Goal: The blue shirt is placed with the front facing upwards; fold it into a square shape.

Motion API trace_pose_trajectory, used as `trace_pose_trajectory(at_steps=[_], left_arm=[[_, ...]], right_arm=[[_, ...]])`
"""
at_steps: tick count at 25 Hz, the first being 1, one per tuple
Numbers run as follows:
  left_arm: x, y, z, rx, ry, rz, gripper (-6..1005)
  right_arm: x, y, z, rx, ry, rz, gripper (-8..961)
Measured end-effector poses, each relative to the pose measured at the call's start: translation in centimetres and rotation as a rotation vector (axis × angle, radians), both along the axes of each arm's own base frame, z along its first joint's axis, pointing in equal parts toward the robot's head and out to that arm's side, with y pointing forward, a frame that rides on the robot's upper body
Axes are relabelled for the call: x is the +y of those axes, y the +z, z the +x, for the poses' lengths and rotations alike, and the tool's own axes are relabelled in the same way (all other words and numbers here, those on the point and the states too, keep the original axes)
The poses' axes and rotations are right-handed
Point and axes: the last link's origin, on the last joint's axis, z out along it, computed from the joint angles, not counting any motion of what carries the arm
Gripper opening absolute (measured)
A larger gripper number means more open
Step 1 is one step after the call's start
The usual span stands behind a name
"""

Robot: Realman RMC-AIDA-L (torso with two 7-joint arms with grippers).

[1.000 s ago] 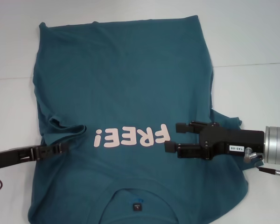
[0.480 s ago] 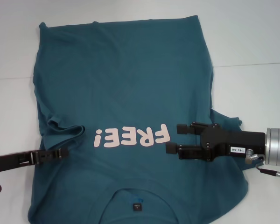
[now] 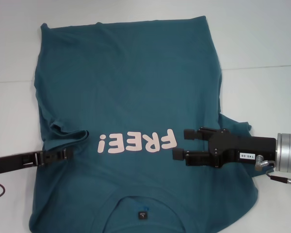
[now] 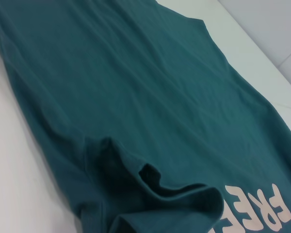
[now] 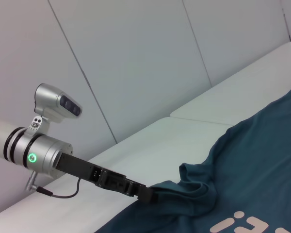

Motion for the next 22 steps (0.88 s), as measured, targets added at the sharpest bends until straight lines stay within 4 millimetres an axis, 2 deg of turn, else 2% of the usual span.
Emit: trace_pose_trajectory(at_steps=[22], left_arm=[[0.82, 0.46, -0.02, -0.004, 0.051, 0.024, 882]], right_arm=[[0.23, 0.19, 0.04, 0.003, -0.007, 0.015, 923]])
